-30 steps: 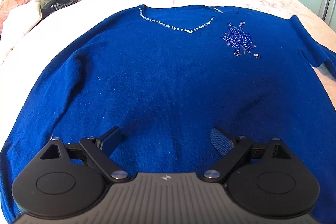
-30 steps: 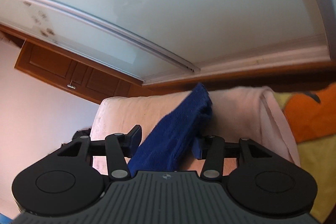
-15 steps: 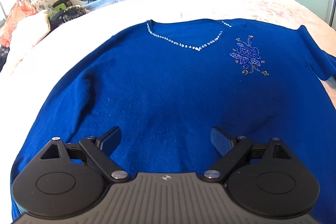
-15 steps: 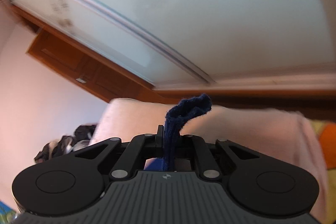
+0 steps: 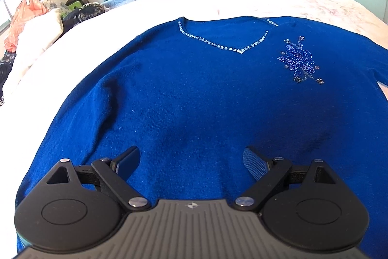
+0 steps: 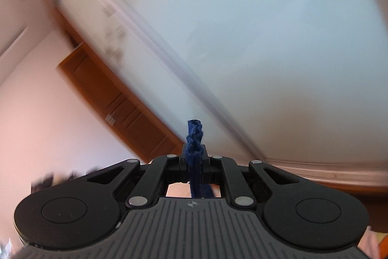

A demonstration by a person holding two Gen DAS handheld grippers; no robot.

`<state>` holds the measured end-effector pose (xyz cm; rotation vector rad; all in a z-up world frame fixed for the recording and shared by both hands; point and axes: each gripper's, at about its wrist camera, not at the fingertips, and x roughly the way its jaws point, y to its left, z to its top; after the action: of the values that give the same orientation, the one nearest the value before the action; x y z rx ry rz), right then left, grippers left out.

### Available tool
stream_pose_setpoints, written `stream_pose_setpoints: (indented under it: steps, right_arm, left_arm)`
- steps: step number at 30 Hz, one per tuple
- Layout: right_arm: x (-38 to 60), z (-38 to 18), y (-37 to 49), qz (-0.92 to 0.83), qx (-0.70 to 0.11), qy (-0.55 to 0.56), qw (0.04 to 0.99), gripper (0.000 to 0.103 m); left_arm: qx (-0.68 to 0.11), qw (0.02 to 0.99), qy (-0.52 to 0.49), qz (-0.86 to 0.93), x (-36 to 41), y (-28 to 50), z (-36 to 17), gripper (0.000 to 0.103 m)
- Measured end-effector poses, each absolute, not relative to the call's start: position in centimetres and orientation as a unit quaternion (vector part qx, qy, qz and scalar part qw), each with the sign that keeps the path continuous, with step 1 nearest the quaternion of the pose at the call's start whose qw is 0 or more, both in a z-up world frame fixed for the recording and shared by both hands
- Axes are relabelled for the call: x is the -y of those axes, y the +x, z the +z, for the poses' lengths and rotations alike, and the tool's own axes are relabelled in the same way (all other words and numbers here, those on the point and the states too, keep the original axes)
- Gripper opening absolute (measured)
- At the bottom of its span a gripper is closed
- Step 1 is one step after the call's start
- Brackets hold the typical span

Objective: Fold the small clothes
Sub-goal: 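Carry the held sleeve with the right gripper across the sweater body, then lower the sleeve onto the sweater front with the right gripper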

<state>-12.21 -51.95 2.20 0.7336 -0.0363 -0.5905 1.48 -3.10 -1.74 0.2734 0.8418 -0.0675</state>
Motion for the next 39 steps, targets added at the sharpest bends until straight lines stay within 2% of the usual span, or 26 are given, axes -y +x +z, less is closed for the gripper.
stream_pose_setpoints:
  steps: [10,17,23,31,39]
  right_arm:
    - [41.9,-1.1,-1.3,-0.104,-0.121,0.365,0.917,0.012]
    - [35.2,-2.5,2.1,-0.032,-0.187,0.376,0.907,0.012]
    - [33.0,-1.5,2.7,0.004,-0.202,0.354,0.913,0.012]
    - [30.5,-1.6,4.1,0.029,-0.222,0.339,0.914,0.015]
    - [30.5,-2.5,5.4,0.030,-0.247,0.329,0.911,0.015]
  left_arm:
    - [-0.410,0.903,0.130,-0.026,2.3,2.0,-2.0,0.093]
    - [-0.382,0.912,0.143,-0.033,0.6,3.9,-0.8,0.093]
    - [-0.391,0.915,0.096,-0.013,-4.1,11.9,0.1,0.093]
    - [-0.409,0.902,0.119,0.072,-7.1,22.3,-2.0,0.093]
    - [-0.379,0.913,0.101,0.113,-7.8,28.0,-2.5,0.093]
